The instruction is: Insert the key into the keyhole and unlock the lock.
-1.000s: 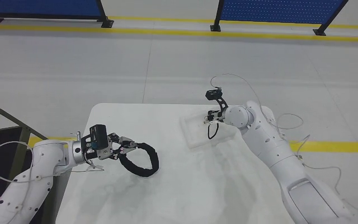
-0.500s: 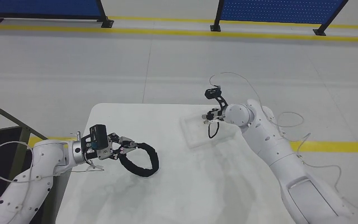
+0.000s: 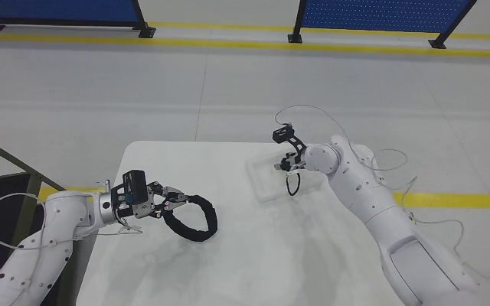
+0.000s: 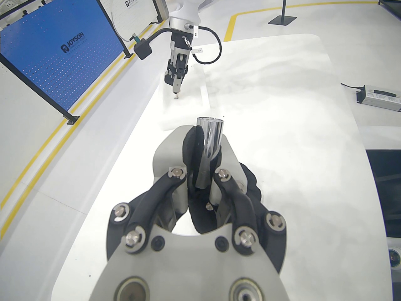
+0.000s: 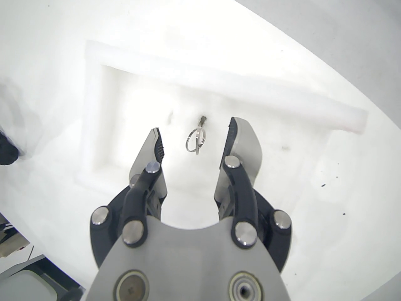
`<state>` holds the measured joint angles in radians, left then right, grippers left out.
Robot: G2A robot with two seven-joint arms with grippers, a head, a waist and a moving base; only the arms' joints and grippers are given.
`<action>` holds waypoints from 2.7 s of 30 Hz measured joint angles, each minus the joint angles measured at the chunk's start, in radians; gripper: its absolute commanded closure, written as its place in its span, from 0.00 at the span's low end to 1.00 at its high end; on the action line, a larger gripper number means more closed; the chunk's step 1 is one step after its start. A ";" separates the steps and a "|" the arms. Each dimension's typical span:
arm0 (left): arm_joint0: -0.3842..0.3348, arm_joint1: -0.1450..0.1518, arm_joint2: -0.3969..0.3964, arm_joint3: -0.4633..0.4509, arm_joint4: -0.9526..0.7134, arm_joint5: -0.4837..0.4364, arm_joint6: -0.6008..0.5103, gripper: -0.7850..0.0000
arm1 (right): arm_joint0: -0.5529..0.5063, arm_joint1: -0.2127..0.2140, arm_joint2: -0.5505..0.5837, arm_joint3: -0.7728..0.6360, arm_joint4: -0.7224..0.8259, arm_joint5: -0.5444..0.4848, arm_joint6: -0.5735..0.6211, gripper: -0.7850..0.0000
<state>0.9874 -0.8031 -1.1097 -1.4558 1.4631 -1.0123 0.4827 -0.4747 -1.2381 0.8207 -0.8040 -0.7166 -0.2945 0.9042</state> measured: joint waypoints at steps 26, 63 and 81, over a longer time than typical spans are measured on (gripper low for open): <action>0.000 0.000 0.000 0.000 0.000 0.000 0.000 1.00 | 0.105 -0.094 -0.090 0.247 0.011 -0.020 -0.012 1.00; 0.000 0.000 0.000 0.000 0.000 0.000 0.000 1.00 | 0.012 -0.010 0.037 -0.151 -0.158 0.142 0.299 1.00; 0.000 0.000 0.000 0.000 0.000 0.000 0.000 1.00 | -0.160 0.043 0.213 -0.351 -0.038 0.192 0.238 1.00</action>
<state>0.9874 -0.8031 -1.1097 -1.4558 1.4631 -1.0123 0.4827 -0.6349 -1.1953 1.0340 -1.1548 -0.7545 -0.1029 1.1426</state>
